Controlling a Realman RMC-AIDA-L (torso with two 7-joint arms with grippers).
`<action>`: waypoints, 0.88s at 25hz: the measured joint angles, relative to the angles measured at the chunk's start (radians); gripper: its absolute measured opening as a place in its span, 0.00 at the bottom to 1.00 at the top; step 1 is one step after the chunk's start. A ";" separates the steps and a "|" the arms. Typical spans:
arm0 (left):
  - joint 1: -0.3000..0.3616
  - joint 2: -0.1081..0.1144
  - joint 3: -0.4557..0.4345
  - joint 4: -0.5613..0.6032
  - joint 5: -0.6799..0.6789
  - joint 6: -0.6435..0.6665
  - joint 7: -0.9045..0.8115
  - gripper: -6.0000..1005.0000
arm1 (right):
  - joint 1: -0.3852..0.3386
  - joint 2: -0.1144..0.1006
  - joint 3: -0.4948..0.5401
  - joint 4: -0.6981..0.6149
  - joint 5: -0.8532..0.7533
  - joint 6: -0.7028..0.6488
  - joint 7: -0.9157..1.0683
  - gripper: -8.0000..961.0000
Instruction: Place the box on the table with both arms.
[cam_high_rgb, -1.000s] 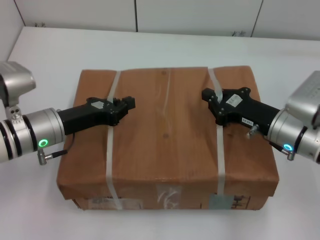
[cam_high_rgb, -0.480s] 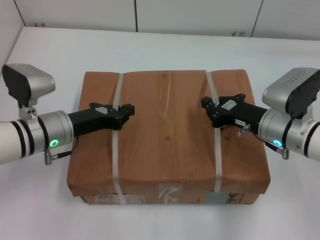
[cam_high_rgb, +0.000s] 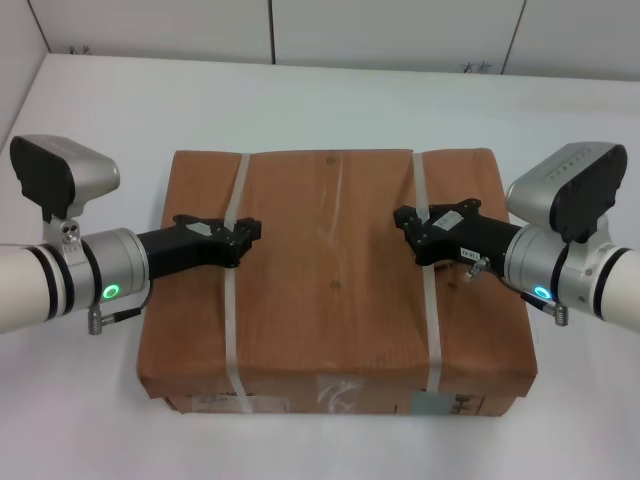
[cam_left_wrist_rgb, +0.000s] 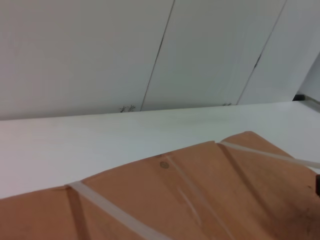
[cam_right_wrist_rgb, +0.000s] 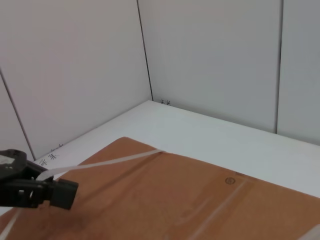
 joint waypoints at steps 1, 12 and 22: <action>0.000 0.000 0.000 0.001 0.001 -0.005 0.000 0.07 | -0.001 0.000 0.000 0.001 0.000 0.001 0.001 0.04; 0.003 0.001 -0.001 0.024 0.016 -0.007 -0.011 0.11 | -0.018 0.000 0.008 0.001 0.004 0.048 0.036 0.09; 0.009 0.000 -0.004 0.024 0.013 -0.048 0.003 0.29 | -0.037 0.000 0.016 -0.020 0.013 0.051 0.074 0.44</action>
